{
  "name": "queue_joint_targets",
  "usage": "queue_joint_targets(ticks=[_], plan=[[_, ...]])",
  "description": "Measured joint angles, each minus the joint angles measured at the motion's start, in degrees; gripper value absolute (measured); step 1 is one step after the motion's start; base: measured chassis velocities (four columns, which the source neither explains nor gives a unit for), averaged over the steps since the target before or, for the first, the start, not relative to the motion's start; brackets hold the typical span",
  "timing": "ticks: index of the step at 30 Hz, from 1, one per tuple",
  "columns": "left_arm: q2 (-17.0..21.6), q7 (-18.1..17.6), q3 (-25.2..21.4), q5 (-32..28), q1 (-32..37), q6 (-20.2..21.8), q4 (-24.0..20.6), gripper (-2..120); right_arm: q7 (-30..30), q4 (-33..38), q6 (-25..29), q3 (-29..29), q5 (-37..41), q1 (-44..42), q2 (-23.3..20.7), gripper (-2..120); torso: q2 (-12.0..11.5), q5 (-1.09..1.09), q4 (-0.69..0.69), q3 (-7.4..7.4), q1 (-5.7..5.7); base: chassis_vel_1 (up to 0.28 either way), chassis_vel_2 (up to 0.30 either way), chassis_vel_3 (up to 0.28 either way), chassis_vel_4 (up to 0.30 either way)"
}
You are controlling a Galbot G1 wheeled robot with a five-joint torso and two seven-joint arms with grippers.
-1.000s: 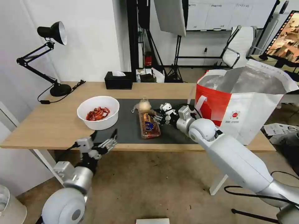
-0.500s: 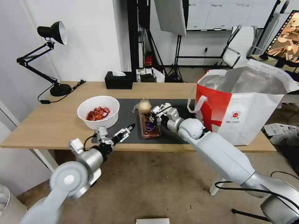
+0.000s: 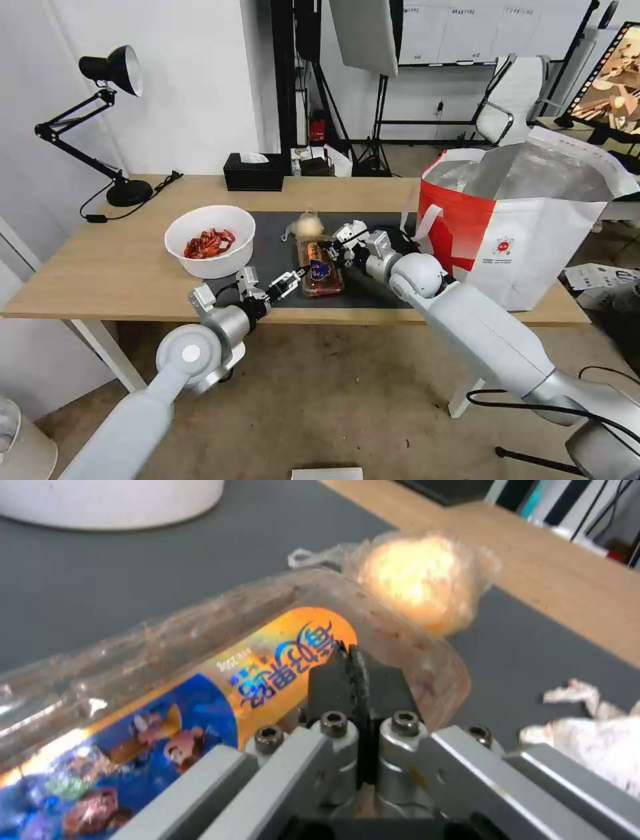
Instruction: Pick up the trash from the table and place it into the takeout bag.
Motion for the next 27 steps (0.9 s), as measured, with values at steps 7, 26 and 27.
queue_joint_targets(ticks=[7, 26, 27], plan=[[-0.4, -0.2, 0.7, 0.0, -0.7, 0.0, 0.6, 100, 0.7, 0.3, -2.3, 0.0, 2.1, 0.5, -0.1, 0, 0.0, -0.01, 0.01, 0.00, 0.00, 0.000, 0.000, 0.000, 0.000], [-1.5, -1.1, 4.1, -1.2, -5.0, 1.2, 3.7, 80, 1.8, 0.9, -2.4, 0.1, 2.7, 0.1, -0.2, 0, 0.0, 0.00, 0.00, 0.00, 0.00, 0.000, 0.000, 0.000, 0.000], [-1.6, -1.1, 4.4, -1.3, -5.2, 1.3, 3.9, 74, 1.9, 0.9, -2.4, 0.1, 2.8, 0.2, -0.2, 0, 0.0, 0.00, 0.00, 0.00, -0.01, 0.000, 0.000, 0.000, 0.000]])
